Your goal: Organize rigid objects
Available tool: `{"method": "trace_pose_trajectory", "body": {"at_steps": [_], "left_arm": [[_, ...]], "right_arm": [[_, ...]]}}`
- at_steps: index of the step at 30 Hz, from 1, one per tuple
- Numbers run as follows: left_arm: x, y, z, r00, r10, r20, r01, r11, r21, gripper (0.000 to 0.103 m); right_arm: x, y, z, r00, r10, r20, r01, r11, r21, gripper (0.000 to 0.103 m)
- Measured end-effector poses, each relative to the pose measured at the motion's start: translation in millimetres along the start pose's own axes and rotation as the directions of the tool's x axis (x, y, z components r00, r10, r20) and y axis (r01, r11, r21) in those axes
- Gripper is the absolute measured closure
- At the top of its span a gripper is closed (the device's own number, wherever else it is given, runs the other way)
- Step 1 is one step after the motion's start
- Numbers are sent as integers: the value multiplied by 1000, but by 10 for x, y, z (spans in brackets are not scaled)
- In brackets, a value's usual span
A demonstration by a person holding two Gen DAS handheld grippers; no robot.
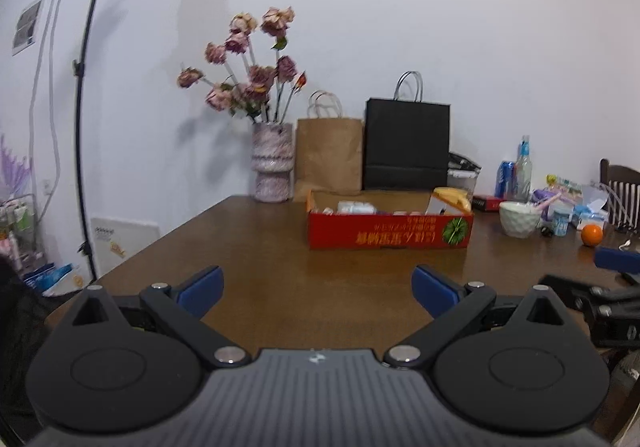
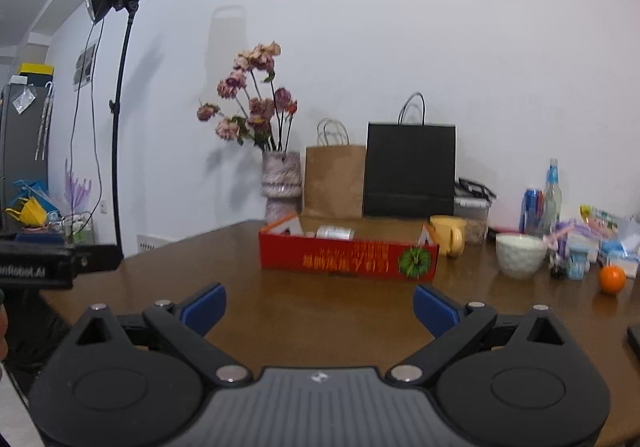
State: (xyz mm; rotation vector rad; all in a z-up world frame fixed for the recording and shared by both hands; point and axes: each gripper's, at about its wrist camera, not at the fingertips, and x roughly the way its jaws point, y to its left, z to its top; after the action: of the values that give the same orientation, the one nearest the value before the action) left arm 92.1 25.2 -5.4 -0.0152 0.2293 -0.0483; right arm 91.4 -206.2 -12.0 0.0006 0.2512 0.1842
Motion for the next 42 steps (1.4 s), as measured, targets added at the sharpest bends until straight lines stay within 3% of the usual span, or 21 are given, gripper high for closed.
{"method": "trace_pose_trajectory", "body": {"at_steps": [3, 11, 25, 42], "left_arm": [[-259, -15, -79, 1000, -16, 4, 15, 1000, 13, 0], [-626, -116, -278, 999, -32, -12, 32, 999, 27, 0], [-710, -158, -244, 999, -26, 46, 23, 999, 45, 0], [-706, -156, -251, 998, -37, 43, 35, 998, 48, 0]], "right_arm": [[-273, 34, -146, 999, -35, -32, 36, 998, 45, 1], [-700, 14, -255, 996, -84, 23, 81, 991, 108, 0], [-716, 40, -223, 997, -69, 29, 66, 994, 91, 0], [-709, 31, -232, 997, -66, 31, 63, 993, 96, 0]]}}
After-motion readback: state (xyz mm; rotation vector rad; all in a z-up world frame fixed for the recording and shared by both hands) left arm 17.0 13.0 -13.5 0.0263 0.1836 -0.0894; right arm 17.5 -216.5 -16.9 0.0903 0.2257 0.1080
